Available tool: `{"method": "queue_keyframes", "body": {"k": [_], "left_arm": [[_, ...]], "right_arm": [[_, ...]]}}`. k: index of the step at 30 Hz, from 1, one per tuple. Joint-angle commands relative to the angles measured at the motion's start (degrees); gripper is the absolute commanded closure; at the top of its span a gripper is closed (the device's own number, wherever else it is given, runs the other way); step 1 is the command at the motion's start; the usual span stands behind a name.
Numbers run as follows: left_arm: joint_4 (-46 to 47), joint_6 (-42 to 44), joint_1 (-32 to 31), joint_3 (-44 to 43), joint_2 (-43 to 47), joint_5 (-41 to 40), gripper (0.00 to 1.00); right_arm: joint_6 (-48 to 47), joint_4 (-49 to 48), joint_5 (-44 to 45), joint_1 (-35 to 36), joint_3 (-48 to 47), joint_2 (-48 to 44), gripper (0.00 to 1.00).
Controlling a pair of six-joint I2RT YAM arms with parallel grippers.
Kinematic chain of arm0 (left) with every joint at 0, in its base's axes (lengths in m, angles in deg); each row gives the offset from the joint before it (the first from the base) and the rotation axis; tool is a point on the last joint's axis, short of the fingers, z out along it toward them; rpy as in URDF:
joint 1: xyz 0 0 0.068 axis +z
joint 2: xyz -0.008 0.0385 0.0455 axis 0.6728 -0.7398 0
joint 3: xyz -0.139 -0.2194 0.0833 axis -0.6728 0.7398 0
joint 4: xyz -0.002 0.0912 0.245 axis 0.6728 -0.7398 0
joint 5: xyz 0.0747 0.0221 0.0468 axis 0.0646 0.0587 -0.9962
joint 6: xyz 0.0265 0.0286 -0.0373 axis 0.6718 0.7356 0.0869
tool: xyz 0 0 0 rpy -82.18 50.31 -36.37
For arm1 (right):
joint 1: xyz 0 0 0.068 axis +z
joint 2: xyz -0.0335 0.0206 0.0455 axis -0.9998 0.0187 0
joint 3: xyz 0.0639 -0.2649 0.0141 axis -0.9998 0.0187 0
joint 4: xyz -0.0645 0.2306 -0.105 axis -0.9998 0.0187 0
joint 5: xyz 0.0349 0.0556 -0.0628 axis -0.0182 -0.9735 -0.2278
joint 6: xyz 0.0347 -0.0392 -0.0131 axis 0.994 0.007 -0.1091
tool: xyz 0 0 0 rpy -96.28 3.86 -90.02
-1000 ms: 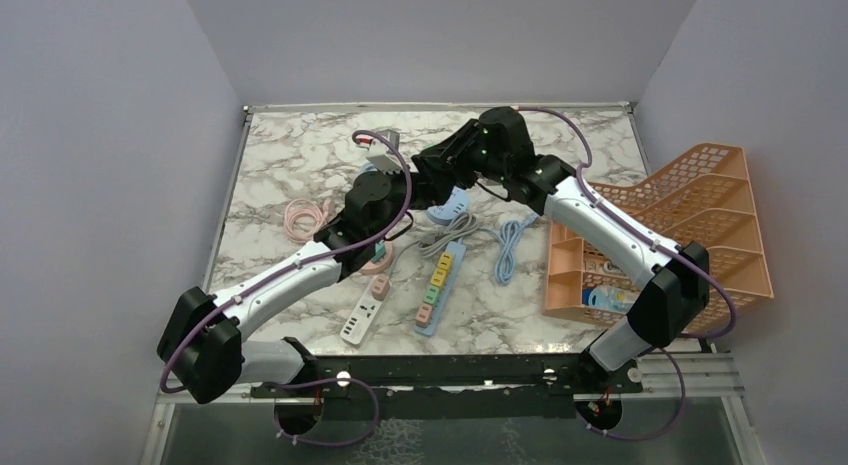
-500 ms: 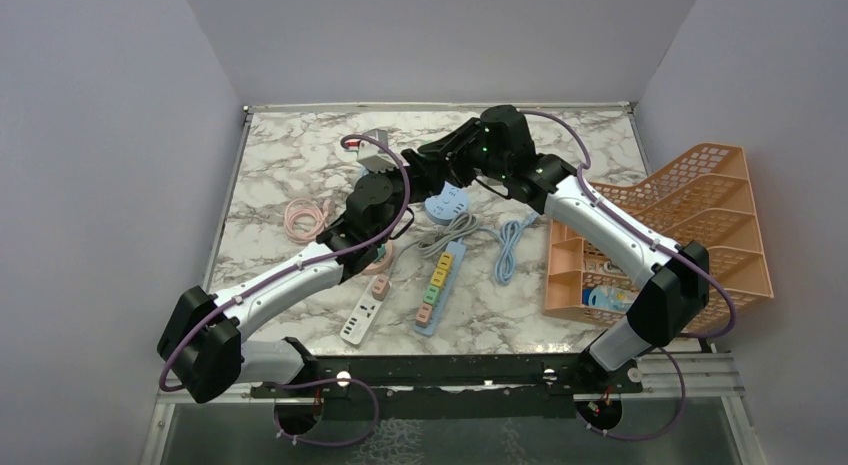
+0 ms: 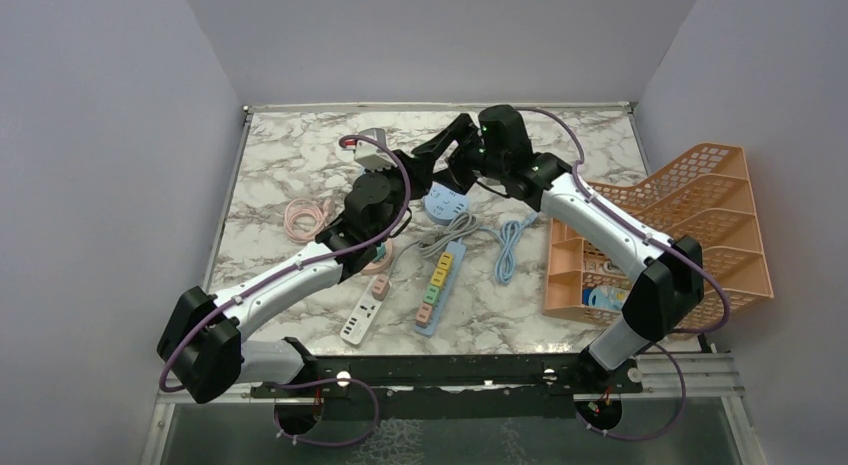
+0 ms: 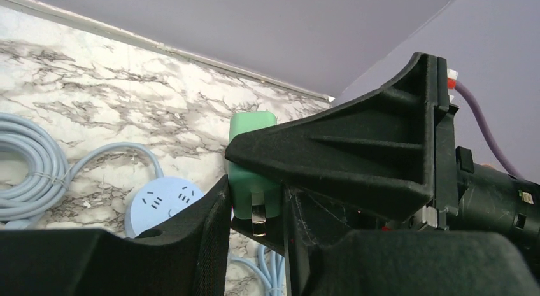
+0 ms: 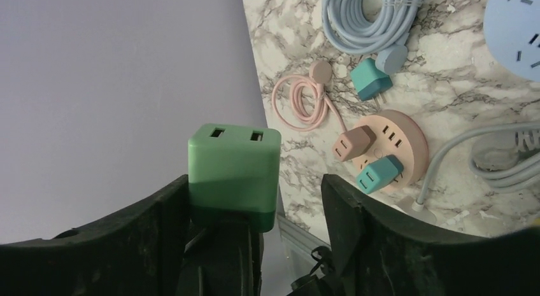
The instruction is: Insert the plug
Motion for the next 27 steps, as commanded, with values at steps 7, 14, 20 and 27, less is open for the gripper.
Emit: {"method": "queue_keyframes", "body": {"k": [7, 14, 20, 27], "left_arm": [[-1.82, 2.92, 3.73, -0.11, 5.35, 18.55, 0.93], [-9.23, 1.33, 6.70, -4.83, 6.06, 37.79, 0.93], [-4.83, -1.55, 7.38, -6.67, 5.82, 50.24, 0.93], [-0.90, -3.75, 7.53, -7.82, 5.98, 55.02, 0.92]], "right_arm": [[-29.22, -17.60, -21.29, -10.59, 8.55, -7.46, 0.23], [-45.04, -16.76, -40.26, -16.41, 11.24, -12.26, 0.25], [-46.09, -19.71, -47.73, -16.41, 14.05, -15.49, 0.26], [-33.02, -37.04, -48.06, -16.41, 21.73, -20.60, 0.32]]}}
